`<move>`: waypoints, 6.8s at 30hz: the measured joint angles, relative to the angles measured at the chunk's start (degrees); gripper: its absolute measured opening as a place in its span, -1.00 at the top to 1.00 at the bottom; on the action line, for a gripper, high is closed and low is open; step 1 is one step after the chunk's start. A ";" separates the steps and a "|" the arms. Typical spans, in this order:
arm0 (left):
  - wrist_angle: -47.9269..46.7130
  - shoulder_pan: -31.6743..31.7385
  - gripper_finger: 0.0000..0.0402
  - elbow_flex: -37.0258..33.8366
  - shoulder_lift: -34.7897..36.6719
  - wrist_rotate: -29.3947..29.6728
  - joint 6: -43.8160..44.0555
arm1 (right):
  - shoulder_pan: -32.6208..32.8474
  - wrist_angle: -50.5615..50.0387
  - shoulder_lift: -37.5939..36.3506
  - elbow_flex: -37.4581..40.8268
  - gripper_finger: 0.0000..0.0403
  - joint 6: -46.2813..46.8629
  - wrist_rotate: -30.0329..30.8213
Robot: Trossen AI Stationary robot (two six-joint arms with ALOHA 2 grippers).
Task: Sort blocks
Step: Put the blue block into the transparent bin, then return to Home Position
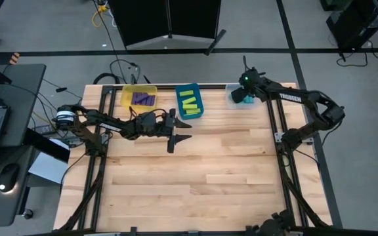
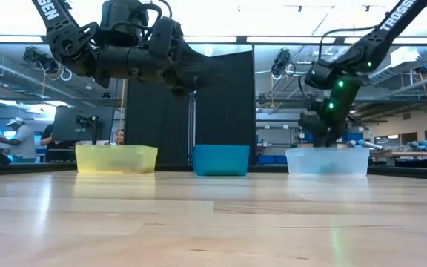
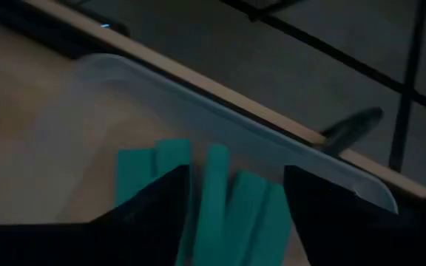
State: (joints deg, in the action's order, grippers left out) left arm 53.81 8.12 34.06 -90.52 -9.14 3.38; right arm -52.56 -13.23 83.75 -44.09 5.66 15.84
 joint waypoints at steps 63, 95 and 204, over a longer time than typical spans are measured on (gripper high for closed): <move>-5.65 0.20 0.93 -20.76 30.31 2.06 -7.37 | 37.56 46.73 -42.20 39.84 0.95 -9.80 -24.85; -24.15 0.17 0.93 -32.59 63.26 3.88 -4.74 | 37.49 23.96 -72.52 43.71 0.96 -8.86 -26.23; -46.43 0.17 0.92 -33.64 90.23 19.41 -3.08 | 35.87 16.10 -81.81 43.73 0.83 -13.32 -3.72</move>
State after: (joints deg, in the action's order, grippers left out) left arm 7.38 8.29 0.43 -0.30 10.26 0.30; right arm -16.69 2.87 1.93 -0.36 -7.66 12.12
